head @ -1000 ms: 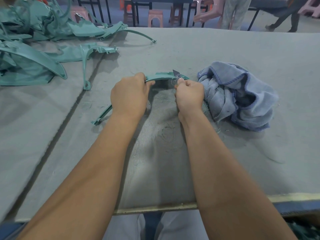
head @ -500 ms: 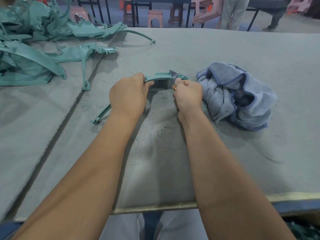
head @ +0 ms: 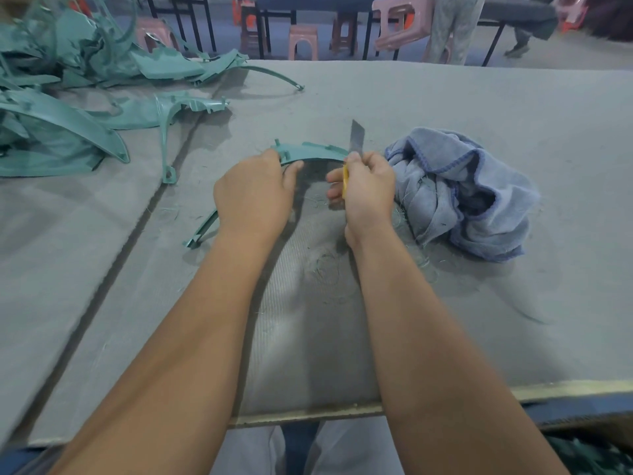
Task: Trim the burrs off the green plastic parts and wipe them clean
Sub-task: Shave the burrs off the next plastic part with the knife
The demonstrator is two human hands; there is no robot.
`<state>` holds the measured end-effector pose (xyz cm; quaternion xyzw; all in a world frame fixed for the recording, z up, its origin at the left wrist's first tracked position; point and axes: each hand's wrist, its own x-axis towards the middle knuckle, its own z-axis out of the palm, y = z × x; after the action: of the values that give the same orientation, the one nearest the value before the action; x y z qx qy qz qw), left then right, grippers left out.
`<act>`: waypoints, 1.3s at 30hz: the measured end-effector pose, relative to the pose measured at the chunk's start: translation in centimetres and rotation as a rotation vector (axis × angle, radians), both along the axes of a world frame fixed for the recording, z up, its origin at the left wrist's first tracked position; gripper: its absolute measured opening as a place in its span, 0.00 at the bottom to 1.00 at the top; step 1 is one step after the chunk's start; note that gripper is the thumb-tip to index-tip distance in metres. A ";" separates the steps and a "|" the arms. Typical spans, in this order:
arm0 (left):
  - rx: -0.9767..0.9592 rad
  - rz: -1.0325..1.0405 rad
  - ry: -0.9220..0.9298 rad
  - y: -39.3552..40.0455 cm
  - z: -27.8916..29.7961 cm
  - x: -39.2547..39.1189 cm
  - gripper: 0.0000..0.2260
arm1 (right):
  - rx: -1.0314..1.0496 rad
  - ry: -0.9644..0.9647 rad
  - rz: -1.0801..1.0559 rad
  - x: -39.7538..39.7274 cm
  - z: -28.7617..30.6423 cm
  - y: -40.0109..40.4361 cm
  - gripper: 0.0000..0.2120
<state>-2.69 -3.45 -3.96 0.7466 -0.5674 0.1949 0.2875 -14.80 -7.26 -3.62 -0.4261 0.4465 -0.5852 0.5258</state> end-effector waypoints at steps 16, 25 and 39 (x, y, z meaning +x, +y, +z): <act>-0.003 0.004 0.050 -0.3 0.4 0.8 0.17 | 0.035 0.034 0.419 1.5 0.2 0.6 0.15; 0.029 -0.023 -0.019 -0.5 -0.5 0.4 0.17 | 0.071 0.092 0.160 2.3 -0.5 0.3 0.18; -0.075 -0.001 0.035 -0.1 -0.2 0.8 0.17 | 0.255 -0.224 -0.110 0.8 0.2 -1.3 0.15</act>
<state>-1.90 -3.57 -4.12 0.7384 -0.5548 0.2029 0.3253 -14.02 -8.55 -3.46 -0.2631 0.4784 -0.5957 0.5891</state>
